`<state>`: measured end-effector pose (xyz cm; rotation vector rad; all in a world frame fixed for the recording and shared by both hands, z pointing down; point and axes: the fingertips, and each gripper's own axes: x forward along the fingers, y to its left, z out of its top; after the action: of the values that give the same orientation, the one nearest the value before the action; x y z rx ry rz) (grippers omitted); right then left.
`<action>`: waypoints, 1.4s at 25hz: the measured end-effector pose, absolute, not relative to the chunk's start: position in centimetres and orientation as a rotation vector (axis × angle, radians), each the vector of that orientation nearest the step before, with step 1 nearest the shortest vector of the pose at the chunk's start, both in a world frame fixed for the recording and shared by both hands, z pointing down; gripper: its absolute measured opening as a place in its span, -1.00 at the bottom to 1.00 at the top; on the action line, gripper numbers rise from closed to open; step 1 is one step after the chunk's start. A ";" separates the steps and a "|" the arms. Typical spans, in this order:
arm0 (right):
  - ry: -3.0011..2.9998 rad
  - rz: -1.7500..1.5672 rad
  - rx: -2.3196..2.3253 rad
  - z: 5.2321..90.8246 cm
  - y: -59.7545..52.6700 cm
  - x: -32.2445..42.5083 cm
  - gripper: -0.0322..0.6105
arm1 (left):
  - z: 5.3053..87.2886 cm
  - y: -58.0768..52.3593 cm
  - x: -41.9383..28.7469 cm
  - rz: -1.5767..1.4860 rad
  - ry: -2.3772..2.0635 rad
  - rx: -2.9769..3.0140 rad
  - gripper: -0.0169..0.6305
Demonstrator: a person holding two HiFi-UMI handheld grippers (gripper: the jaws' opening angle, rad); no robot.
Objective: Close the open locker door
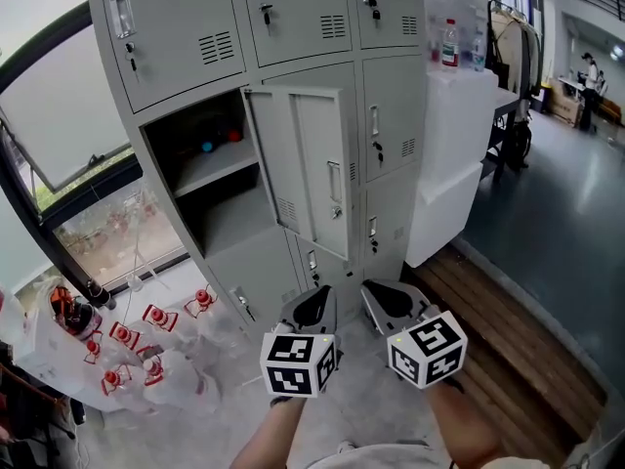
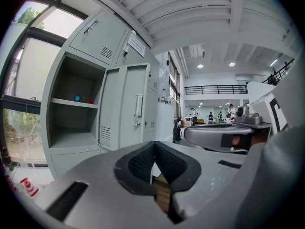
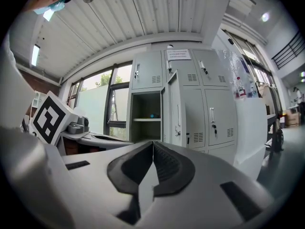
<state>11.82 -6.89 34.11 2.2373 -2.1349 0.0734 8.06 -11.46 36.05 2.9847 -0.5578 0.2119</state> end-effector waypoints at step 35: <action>-2.565 -0.014 1.860 31.5 -17.5 23.6 -0.77 | 35.6 -19.6 17.8 0.226 -1.102 2.834 -0.92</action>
<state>23.64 -17.53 31.51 1.8601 -2.5647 -0.0145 17.77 -19.57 35.63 2.8341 -1.1023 0.2260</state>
